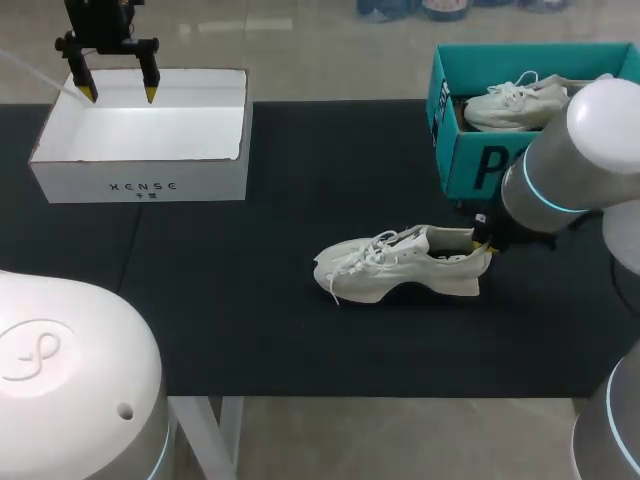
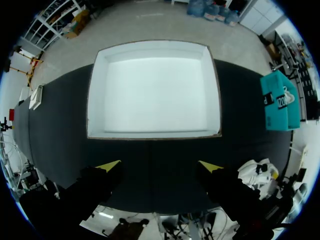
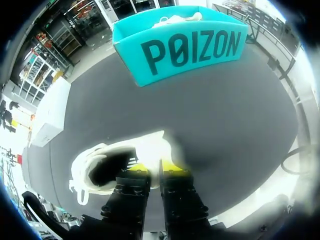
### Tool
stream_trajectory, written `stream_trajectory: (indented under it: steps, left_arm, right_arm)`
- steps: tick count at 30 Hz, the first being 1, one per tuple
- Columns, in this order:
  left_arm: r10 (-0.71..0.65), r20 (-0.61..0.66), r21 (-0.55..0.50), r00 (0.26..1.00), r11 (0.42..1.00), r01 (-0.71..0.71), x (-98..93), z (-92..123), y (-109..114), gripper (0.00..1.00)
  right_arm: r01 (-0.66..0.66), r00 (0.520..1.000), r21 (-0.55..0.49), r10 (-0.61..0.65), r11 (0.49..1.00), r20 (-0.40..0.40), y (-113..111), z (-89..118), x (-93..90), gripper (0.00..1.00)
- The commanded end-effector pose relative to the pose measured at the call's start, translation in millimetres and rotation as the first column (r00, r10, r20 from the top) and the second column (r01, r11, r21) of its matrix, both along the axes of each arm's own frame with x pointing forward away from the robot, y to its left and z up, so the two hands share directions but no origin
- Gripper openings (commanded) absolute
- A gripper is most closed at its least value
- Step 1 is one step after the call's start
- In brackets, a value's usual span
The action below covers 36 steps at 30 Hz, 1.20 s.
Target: Take the shoe out of the shoebox, open the shoe tongue, remove and reinsert the insole, then place the shoe into the shoebox
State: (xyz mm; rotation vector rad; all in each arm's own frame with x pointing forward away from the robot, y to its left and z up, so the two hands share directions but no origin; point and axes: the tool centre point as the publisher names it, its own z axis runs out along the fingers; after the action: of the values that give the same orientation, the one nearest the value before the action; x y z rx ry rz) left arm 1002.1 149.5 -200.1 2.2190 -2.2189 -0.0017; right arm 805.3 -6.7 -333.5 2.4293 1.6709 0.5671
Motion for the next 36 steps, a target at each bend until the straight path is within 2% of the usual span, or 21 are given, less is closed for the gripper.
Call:
stream_trajectory:
  steps: [1,9,10,11,18,20,23,27,29,31,33,34,35,36]
  left_arm:
    - [0.000,0.000,0.001,1.000,1.000,0.000,-0.5,0.0,0.1,1.00]
    - [0.000,0.000,0.001,1.000,1.000,0.000,-0.5,0.0,0.1,1.00]
    - [0.000,0.000,0.001,1.000,1.000,0.000,-0.5,0.0,0.1,1.00]
    - [0.000,0.000,0.001,1.000,1.000,0.000,-0.5,0.0,0.1,1.00]
    - [0.000,0.000,0.001,1.000,1.000,0.000,-0.5,0.0,0.1,1.00]
    - [0.000,0.000,0.001,1.000,1.000,0.000,-0.5,0.0,0.1,1.00]
    - [0.000,0.000,0.001,1.000,1.000,0.000,-0.5,0.0,0.1,1.00]
    - [0.000,0.000,0.001,1.000,1.000,0.000,-0.5,0.0,0.1,1.00]
    - [0.000,0.000,0.001,1.000,1.000,0.000,-0.5,0.0,0.1,1.00]
    - [0.000,0.000,0.001,1.000,1.000,0.000,-0.5,0.0,0.1,1.00]
    - [0.000,0.000,0.001,1.000,1.000,0.000,-0.5,0.0,0.1,1.00]
    - [0.000,0.000,0.001,1.000,1.000,0.000,-0.5,0.0,0.1,1.00]
    - [0.000,0.000,0.001,1.000,1.000,0.000,-0.5,0.0,0.1,1.00]
    - [0.000,0.000,0.001,1.000,1.000,0.000,-0.5,0.0,0.1,1.00]
  right_arm:
    - [0.000,1.000,0.012,0.001,1.000,-0.008,3.2,-17.4,8.0,0.00]
    - [0.023,0.999,0.027,-0.022,0.999,-0.047,6.7,-32.9,7.4,0.00]
    - [0.025,0.999,0.028,-0.024,0.999,-0.046,5.7,-32.4,6.5,0.39]
    - [0.034,0.998,0.025,-0.033,0.999,-0.045,4.0,-29.9,5.7,1.00]
    - [0.061,0.997,0.022,-0.060,0.998,-0.041,-8.9,-0.9,0.6,1.00]
    - [0.041,0.997,0.023,-0.040,0.999,-0.069,-12.4,7.3,0.1,1.00]
    - [-0.047,0.991,0.031,0.050,0.998,-0.125,-14.9,21.0,0.1,1.00]
    - [-0.271,0.947,0.053,0.276,0.961,-0.165,-15.3,40.3,0.2,1.00]
    - [-0.423,0.895,0.070,0.429,0.903,-0.120,-15.9,49.1,-2.1,1.00]
    - [-0.547,0.833,0.043,0.549,0.836,-0.064,-17.6,56.4,-7.4,1.00]
    - [-0.701,0.713,0.009,0.701,0.713,0.018,-18.0,60.8,-15.6,1.00]
    - [-0.769,0.635,-0.052,0.771,0.637,0.048,-17.2,64.4,-23.4,1.00]
    - [-0.800,0.592,-0.074,0.804,0.595,0.053,-17.3,66.7,-28.3,1.00]
    - [-0.800,0.592,-0.074,0.804,0.595,0.053,-17.3,66.7,-28.3,1.00]
